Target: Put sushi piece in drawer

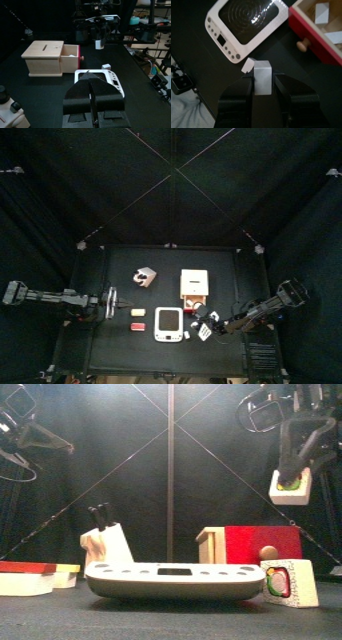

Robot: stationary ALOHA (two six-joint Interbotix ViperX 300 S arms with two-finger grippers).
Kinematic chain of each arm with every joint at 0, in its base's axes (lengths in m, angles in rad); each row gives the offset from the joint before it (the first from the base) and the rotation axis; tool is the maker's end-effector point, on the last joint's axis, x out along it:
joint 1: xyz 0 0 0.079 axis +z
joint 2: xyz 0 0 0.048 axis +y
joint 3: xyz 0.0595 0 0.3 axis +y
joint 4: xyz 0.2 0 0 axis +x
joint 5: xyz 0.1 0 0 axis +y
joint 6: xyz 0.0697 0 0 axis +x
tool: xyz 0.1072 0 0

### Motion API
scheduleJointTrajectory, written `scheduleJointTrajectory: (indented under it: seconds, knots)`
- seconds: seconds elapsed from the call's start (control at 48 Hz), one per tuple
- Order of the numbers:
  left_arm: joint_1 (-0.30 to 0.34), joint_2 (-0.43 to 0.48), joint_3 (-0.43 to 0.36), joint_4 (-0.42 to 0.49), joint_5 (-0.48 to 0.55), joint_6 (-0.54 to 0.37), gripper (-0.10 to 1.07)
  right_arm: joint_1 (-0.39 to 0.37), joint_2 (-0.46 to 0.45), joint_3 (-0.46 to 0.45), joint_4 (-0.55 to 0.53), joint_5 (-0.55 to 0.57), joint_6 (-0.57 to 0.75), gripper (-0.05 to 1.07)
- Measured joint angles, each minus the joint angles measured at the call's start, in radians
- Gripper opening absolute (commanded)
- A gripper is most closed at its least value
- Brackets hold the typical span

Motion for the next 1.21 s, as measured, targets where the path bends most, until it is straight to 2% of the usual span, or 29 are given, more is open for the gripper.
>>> scheduleJointTrajectory:
  seconds: [0.542,0.979,1.208]
  knots:
    - [0.0,0.0,0.0,0.0,0.0,0.0,-0.03,-0.209,-0.049,0.025,-0.13,0.028,0.003,0.52]
    - [0.0,0.0,0.0,0.0,0.0,0.0,-0.03,-0.259,-0.049,0.078,-0.133,0.064,0.005,0.53]
    - [0.0,0.0,0.0,0.0,0.0,-0.002,-0.03,-0.267,-0.049,0.078,-0.135,0.067,0.005,0.53]
